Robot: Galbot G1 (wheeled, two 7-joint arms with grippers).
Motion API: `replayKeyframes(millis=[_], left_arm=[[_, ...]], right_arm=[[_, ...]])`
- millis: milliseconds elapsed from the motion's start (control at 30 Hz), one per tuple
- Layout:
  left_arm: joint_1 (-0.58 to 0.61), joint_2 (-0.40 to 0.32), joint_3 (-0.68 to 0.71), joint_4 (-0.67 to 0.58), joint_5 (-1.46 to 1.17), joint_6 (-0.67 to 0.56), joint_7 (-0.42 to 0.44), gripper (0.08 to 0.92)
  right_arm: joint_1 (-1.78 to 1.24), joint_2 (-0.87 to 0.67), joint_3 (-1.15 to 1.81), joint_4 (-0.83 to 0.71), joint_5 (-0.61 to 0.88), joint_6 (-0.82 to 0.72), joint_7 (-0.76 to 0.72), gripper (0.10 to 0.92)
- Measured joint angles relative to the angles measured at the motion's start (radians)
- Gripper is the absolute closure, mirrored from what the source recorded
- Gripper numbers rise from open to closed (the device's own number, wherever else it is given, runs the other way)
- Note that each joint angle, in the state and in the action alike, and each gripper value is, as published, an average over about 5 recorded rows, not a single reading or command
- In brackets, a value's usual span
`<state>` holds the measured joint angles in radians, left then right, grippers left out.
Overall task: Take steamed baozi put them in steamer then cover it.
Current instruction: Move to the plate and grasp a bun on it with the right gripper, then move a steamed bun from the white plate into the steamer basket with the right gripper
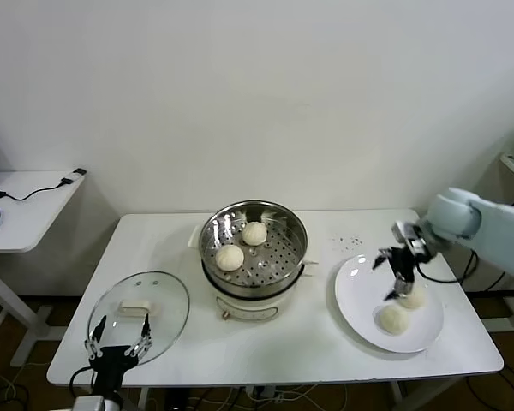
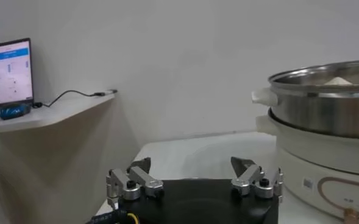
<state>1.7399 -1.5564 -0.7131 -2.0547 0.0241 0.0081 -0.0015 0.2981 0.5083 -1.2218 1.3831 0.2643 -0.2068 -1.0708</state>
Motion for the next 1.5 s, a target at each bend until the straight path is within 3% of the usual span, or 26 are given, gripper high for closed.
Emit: replayKeyframes(millis=[767,1167,1500], left_arm=[[0.013,-0.015,-0.008,0.015,0.027,-0.016,-0.001,0.177],[0.008,-0.016,-0.013,0.024,0.034,-0.018,-0.002,0.177],[0.007,-0.016,-0.008,0.025,0.034,-0.018,-0.003,0.177]], right_arm=[[-0.253,0.042,0.165,-0.111,-0.14,0.005,0.023,0.204],[-0.248,0.071,0.157,-0.138,-0.138,0.013,0.01,0.338],[-0.13,0.111,0.083,-0.16,-0.142,0.087,-0.023,0.355]])
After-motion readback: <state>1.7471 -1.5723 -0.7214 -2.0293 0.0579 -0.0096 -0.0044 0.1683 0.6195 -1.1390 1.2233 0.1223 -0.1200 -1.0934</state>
